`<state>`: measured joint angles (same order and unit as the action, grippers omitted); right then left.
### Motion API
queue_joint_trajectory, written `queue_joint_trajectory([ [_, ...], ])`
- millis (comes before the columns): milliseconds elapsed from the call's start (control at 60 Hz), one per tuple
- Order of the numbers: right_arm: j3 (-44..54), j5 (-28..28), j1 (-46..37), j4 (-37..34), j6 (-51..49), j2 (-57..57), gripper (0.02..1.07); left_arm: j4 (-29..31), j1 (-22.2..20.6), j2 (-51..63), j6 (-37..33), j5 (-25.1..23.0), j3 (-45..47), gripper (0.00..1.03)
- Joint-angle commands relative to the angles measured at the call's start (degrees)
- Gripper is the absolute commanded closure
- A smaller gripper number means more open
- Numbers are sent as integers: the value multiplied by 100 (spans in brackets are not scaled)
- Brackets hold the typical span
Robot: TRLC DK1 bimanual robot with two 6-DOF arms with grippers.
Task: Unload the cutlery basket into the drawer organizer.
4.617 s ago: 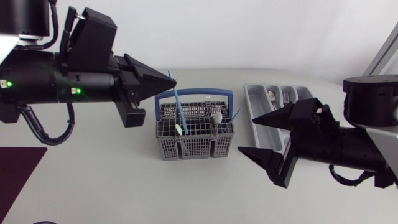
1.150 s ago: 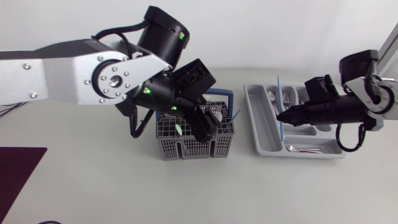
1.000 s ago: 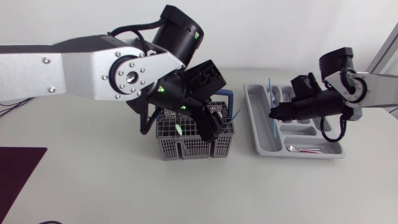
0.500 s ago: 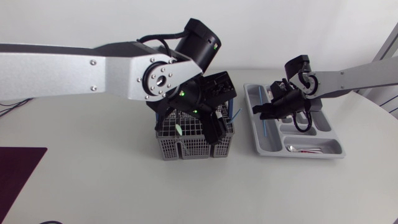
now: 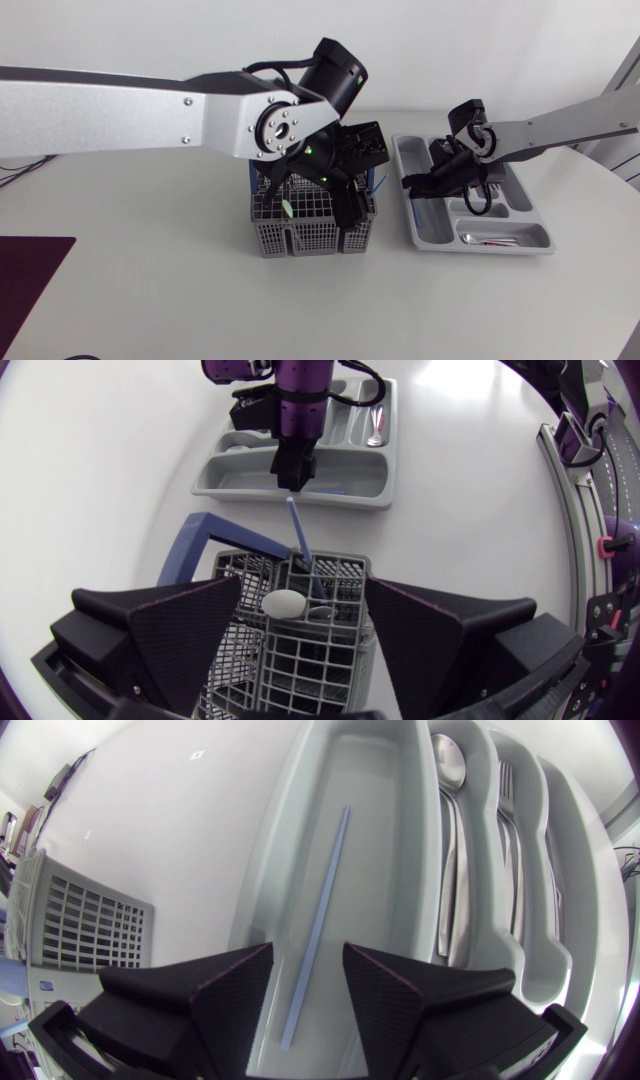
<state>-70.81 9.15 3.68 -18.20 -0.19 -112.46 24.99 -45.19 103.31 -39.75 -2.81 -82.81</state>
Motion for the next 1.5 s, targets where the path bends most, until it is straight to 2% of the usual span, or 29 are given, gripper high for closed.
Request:
queue_joint_trajectory([
  [0, 172, 8, -17, -17, 10, 366, 21, -30, -51, 128, -209, -97, -192, 6],
  [250, 1060, -9, 10, 343, -175, 1394, 21, -100, -51, 111, -226, -475, -157, 8],
  [283, 1236, -18, 18, 422, -201, 1561, 21, -118, -69, 111, -209, -589, -139, 12],
  [350, 1438, -36, 10, 528, -254, 1746, 21, -205, -113, 128, -174, -598, -104, 13],
  [483, 1728, -9, -17, 615, -342, 2009, 21, -513, -148, 234, -59, -598, -60, 22],
  [650, 2000, 52, -69, 642, -438, 2396, 21, -785, -192, 383, 20, -598, -69, 25],
  [983, 2326, 131, -34, 642, -474, 2914, 21, -961, -95, 568, 99, -598, -166, 44],
  [1100, 2378, 158, -17, 651, -474, 2976, 21, -1005, -87, 620, 160, -598, -192, 45],
  [1283, 2537, 166, 71, 730, -526, 3196, 21, -1032, -16, 717, 239, -598, -306, 65],
  [1483, 2616, 158, 106, 747, -614, 3328, 21, -1040, 36, 770, 318, -598, -421, 81],
])
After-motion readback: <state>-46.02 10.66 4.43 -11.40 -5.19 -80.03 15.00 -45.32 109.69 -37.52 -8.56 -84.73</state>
